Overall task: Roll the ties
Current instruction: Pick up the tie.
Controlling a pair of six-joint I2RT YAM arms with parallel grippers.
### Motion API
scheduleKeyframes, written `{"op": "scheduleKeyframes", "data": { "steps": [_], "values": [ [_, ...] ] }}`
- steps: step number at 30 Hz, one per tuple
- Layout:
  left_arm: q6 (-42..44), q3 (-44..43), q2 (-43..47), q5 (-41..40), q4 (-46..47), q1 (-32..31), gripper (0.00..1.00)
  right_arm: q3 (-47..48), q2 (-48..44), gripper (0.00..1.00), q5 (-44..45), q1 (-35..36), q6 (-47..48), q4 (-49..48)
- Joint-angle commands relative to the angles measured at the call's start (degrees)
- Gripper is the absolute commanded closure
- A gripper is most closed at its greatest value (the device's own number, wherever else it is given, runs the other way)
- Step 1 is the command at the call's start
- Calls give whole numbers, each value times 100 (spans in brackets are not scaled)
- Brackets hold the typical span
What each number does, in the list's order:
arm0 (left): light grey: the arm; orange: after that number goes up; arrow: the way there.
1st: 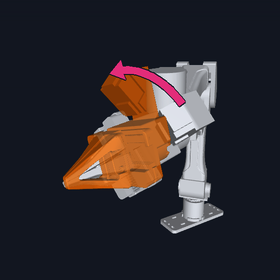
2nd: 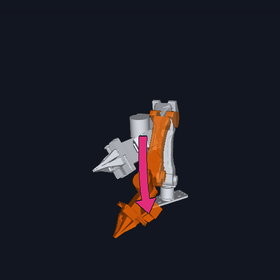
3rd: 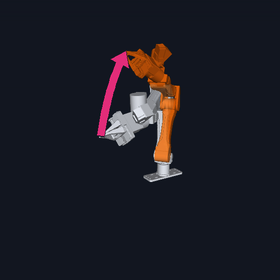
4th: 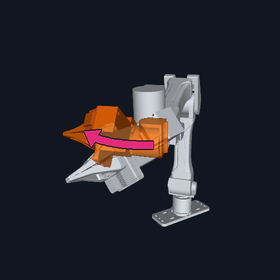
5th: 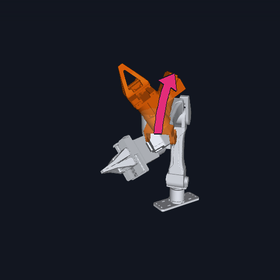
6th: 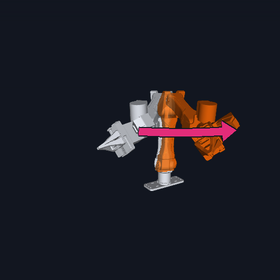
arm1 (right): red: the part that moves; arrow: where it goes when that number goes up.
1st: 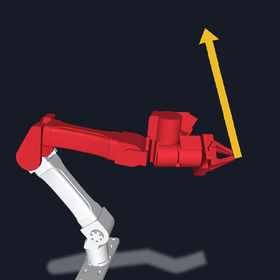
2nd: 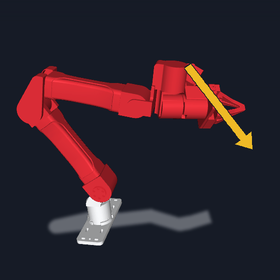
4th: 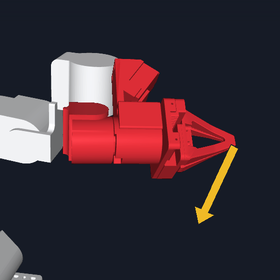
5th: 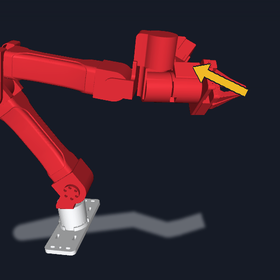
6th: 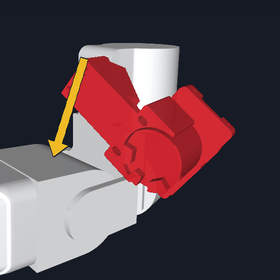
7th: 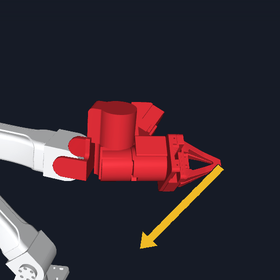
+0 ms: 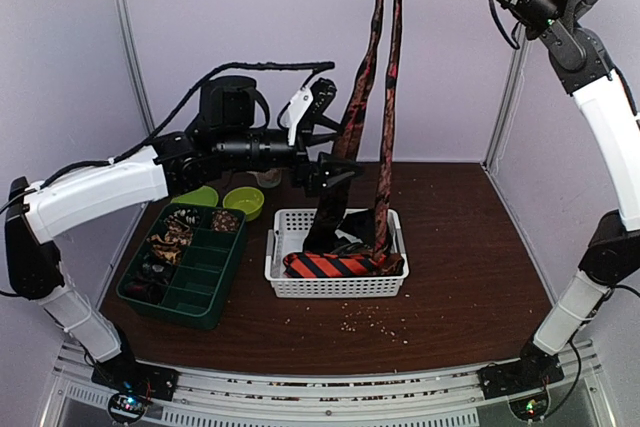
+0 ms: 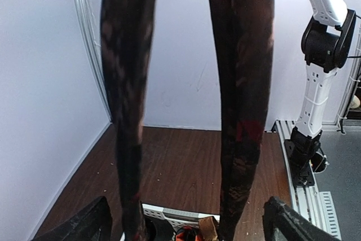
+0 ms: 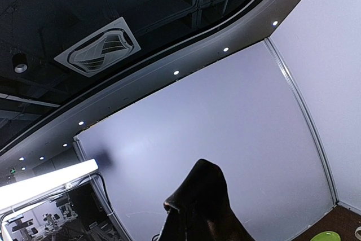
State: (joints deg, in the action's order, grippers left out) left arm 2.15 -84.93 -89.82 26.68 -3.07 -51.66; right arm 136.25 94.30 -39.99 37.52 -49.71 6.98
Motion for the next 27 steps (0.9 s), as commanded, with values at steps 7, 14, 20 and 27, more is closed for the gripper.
{"op": "scheduleKeyframes", "data": {
  "steps": [7, 14, 20, 27],
  "values": [
    [-360, 283, -801, -792, 413, -86, 48, 174, -286, 100, 219, 11, 54, -134],
    [241, 187, 310, -138, -373, -486, 100, -333, -771, 100, 534, -33, 624, 305],
    [381, 1378, 1530, 350, -647, -537, 100, -1224, -1269, 100, 663, -60, 1095, 591],
    [152, 2053, 1940, 128, -1022, -542, 100, -2400, -1599, 100, 713, -69, 1219, 437]
  ]
}}
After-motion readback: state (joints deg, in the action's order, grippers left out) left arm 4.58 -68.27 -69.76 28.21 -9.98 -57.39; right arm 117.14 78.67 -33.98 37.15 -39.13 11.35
